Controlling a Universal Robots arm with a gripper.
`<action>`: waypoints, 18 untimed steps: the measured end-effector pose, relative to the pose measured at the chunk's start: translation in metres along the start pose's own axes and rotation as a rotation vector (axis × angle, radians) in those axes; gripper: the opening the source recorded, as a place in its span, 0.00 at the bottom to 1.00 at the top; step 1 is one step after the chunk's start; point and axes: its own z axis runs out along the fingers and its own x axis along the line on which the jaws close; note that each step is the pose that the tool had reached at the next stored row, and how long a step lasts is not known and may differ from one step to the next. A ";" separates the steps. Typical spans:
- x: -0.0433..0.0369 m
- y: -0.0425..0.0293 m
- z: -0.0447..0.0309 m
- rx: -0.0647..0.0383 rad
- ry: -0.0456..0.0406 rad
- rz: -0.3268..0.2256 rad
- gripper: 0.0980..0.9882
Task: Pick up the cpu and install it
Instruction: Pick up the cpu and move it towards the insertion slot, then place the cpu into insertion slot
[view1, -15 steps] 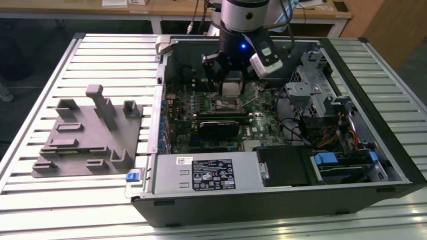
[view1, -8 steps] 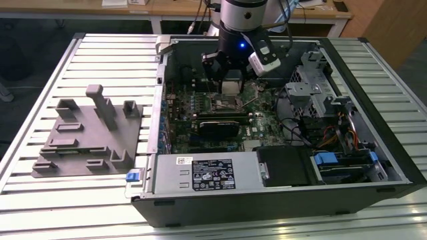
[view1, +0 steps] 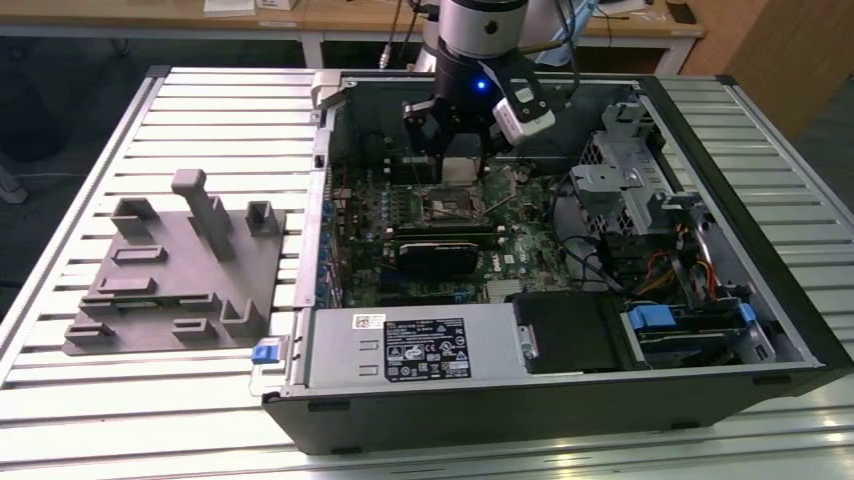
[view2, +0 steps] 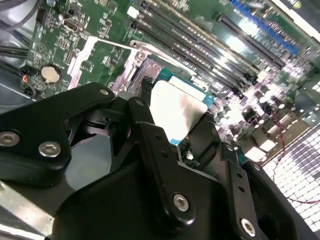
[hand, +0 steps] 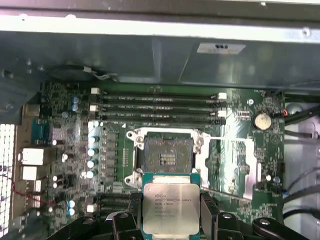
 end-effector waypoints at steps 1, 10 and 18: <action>0.0000 0.0017 0.0007 0.000 0.0000 0.000 0.50; -0.0003 0.0110 0.0071 0.003 0.0003 0.000 0.50; -0.0005 0.0110 0.0074 0.004 0.0004 0.000 0.50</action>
